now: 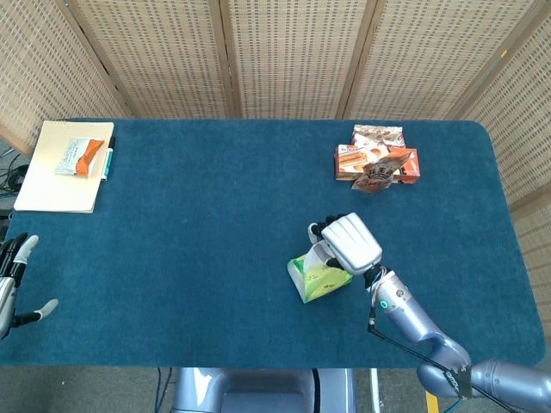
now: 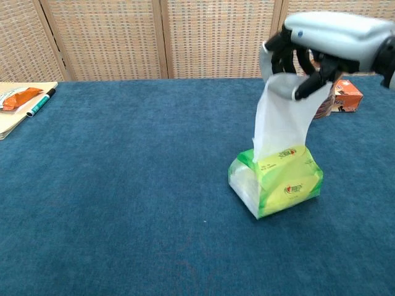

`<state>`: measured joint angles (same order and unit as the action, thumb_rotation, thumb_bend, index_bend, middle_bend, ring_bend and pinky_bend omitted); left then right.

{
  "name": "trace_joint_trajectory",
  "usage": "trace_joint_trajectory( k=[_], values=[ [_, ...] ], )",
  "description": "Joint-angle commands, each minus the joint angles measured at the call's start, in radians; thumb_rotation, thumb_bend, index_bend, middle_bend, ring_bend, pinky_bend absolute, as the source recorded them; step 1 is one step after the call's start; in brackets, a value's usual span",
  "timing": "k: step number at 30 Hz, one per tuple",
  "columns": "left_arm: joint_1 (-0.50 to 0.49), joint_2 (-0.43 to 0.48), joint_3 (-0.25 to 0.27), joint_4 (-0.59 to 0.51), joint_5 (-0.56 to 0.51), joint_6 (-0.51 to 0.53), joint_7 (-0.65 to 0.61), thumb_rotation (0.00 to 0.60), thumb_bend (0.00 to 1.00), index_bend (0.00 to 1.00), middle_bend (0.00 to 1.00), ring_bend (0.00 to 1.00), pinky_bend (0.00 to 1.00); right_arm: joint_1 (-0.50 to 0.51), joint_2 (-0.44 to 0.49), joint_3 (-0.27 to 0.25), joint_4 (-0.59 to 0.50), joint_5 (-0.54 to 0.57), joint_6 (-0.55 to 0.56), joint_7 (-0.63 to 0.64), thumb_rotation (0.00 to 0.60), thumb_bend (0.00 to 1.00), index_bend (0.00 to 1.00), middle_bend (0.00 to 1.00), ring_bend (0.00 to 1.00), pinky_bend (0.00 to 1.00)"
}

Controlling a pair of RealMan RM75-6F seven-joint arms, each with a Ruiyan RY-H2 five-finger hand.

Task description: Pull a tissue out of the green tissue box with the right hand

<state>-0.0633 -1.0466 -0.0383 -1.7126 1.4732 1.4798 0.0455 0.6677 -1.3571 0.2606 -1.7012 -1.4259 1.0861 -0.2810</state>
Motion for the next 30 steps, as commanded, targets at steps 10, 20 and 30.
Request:
trace_joint_trajectory(
  k=[10,20,30],
  values=[
    [-0.007,0.009,-0.008,-0.005,-0.017,-0.013,-0.016,0.600,0.00,0.00,0.00,0.00,0.00,0.158,0.002,0.306,-0.005,0.376,-0.031,0.037,0.600,0.55,0.68,0.66,0.59,0.66],
    [-0.027,0.017,-0.027,-0.017,-0.065,-0.051,-0.017,0.600,0.00,0.00,0.00,0.00,0.00,0.287,-0.196,0.358,0.226,0.776,-0.111,0.109,0.600,0.55,0.68,0.66,0.59,0.66],
    [-0.040,0.026,-0.041,0.001,-0.116,-0.090,-0.046,0.600,0.00,0.00,0.00,0.00,0.00,0.358,-0.415,0.371,0.547,0.969,-0.267,0.285,0.600,0.55,0.68,0.66,0.59,0.66]
  ],
)
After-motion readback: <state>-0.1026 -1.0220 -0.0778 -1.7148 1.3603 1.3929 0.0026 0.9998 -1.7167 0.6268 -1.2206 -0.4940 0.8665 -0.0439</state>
